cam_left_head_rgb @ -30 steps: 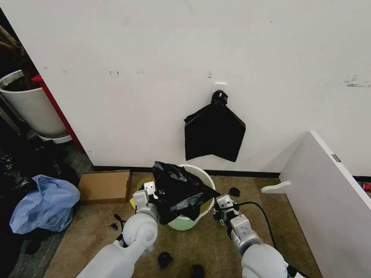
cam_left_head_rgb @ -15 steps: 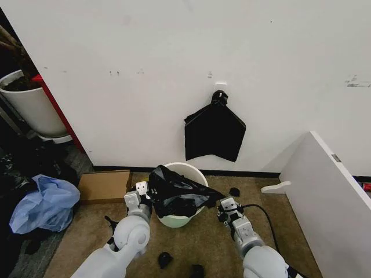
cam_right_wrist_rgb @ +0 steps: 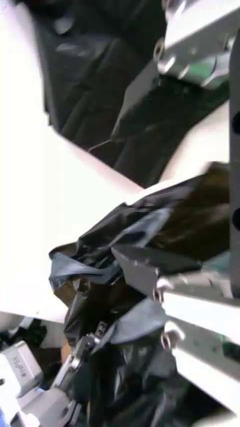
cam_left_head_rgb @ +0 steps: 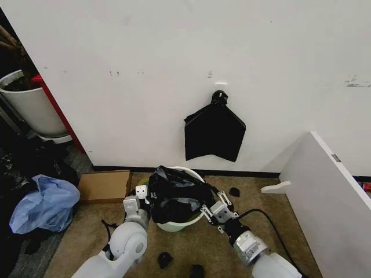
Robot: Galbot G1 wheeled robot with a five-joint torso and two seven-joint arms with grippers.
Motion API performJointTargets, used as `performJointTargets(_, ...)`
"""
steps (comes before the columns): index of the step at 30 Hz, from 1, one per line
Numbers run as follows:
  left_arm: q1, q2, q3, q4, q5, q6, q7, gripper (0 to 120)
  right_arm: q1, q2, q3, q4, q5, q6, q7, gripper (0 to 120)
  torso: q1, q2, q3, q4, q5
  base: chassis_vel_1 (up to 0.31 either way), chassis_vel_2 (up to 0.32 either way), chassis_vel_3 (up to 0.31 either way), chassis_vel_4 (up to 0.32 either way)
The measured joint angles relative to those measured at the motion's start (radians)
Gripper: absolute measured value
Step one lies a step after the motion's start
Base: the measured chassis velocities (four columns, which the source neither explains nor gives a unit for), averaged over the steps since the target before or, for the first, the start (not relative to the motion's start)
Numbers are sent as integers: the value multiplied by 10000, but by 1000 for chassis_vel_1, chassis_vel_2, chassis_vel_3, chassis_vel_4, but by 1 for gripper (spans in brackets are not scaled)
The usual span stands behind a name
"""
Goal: Place the garbage bag over the trash bin.
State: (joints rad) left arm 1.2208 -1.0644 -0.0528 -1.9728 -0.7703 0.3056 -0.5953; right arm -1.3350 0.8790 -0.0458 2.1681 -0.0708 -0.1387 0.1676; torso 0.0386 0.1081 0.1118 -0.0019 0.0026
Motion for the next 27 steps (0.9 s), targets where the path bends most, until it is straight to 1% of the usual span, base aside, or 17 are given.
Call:
performJointTargets(1, 56, 30, 19, -73, 31, 28, 51, 4, 188, -9, -71, -131, -179, 21, -136, 64, 0, 0, 0, 0, 0, 0, 0, 0, 0)
performJointTargets(2, 148, 93, 46, -187, 113, 77, 165, 4, 573, -43, -229, -398, -483, 32, -432, 73, 0, 0, 0, 1, 0, 0, 0, 0, 0)
performJointTargets(4, 242, 157, 64, -264, 357, 90, 324, 4, 891, -93, -409, -558, -592, -55, -635, 78, 0, 0, 0, 1, 0, 0, 0, 0, 0)
performJointTargets(6, 342, 222, 69, -318, 614, 90, 470, 4, 1148, -138, -599, -651, -622, -220, -789, 86, 0, 0, 0, 0, 0, 0, 0, 0, 0)
performJointTargets(8, 494, 266, 65, -431, 769, 94, 562, 4, 1440, -141, -804, -847, -1016, -291, -951, 95, 0, 0, 0, 2, 0, 0, 0, 0, 0)
performJointTargets(9, 494, 266, 65, -431, 769, 94, 562, 4, 1440, -141, -804, -847, -1016, -291, -951, 95, 0, 0, 0, 2, 0, 0, 0, 0, 0)
performJointTargets(11, 587, 267, 62, -499, 835, 100, 619, 4, 1556, -119, -904, -1033, -1528, -246, -1121, 98, 0, 0, 0, 0, -1, 0, 0, 0, 0)
performJointTargets(15, 637, 195, 69, -506, 1054, 102, 651, 4, 1604, -113, -984, -1328, -2468, -38, -1528, 99, 0, 0, 0, -1, 0, 0, 0, 0, 0)
performJointTargets(20, 697, 148, 106, -529, 1066, 106, 653, 4, 1659, -1, -1004, -1586, -3380, 197, -1488, 99, 0, 0, 0, -2, -2, 0, 0, 0, 0)
performJointTargets(22, 736, 143, 115, -544, 1081, 102, 653, 4, 1716, 138, -1012, -1759, -3843, 317, -1292, 95, 0, 0, 0, 0, 0, 0, 0, 0, 0)
performJointTargets(24, 756, 149, 137, -544, 1121, 46, 650, 4, 1793, 268, -1013, -1960, -4365, 546, -1171, 86, 0, 0, 0, 0, 0, 0, 0, 0, 0)
performJointTargets(25, 756, 149, 137, -544, 1121, 46, 650, 4, 1793, 268, -1013, -1960, -4365, 546, -1171, 86, 0, 0, 0, 0, 0, 0, 0, 0, 0)
performJointTargets(27, 758, 164, 148, -544, 1122, 27, 645, 4, 1838, 321, -1011, -2069, -4726, 751, -1147, 79, 0, 0, 0, 0, -1, 0, 0, 0, 0)
